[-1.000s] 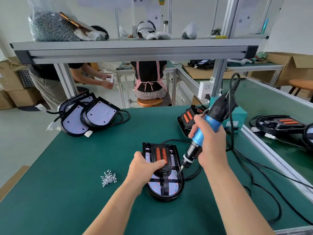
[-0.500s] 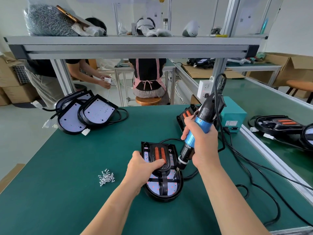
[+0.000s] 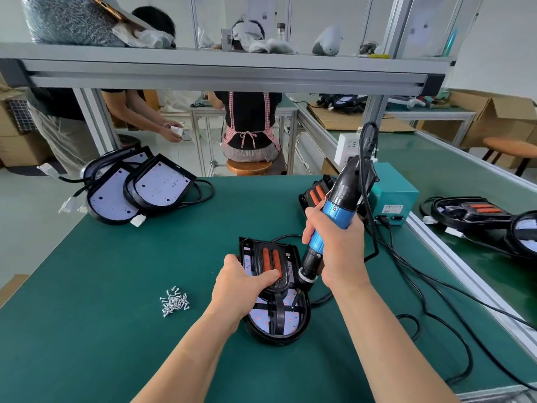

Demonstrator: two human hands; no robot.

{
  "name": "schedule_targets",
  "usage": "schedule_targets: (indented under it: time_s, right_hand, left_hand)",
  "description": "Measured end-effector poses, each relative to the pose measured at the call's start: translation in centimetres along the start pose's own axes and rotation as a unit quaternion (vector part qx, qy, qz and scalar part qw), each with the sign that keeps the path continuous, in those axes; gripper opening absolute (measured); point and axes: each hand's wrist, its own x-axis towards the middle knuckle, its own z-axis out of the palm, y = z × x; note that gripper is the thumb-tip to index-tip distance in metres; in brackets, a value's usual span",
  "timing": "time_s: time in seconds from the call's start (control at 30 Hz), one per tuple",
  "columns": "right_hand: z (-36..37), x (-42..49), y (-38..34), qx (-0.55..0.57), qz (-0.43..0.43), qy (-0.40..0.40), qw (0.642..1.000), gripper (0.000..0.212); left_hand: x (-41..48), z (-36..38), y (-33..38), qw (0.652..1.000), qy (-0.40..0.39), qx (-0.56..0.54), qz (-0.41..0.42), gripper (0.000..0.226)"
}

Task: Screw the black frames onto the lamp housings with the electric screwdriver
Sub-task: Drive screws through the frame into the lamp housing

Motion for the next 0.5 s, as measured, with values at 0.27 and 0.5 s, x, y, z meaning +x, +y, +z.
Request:
schedule_targets:
  time_s: [0.27,0.5]
  right_hand:
    - [0.2,0.0,0.0,-0.017,0.005,-0.069,0.997,0.014]
    - [-1.1,0.1,-0.7,0.045,0.018,-0.046,0.998,0.018]
  left_hand:
    - [-0.7,0.0,0.6,1.0,0.004,-0.011,-0.002,0.071]
    - [0.2,0.0,-0.1,1.0,-0.012,-0.006,-0.004,0.062]
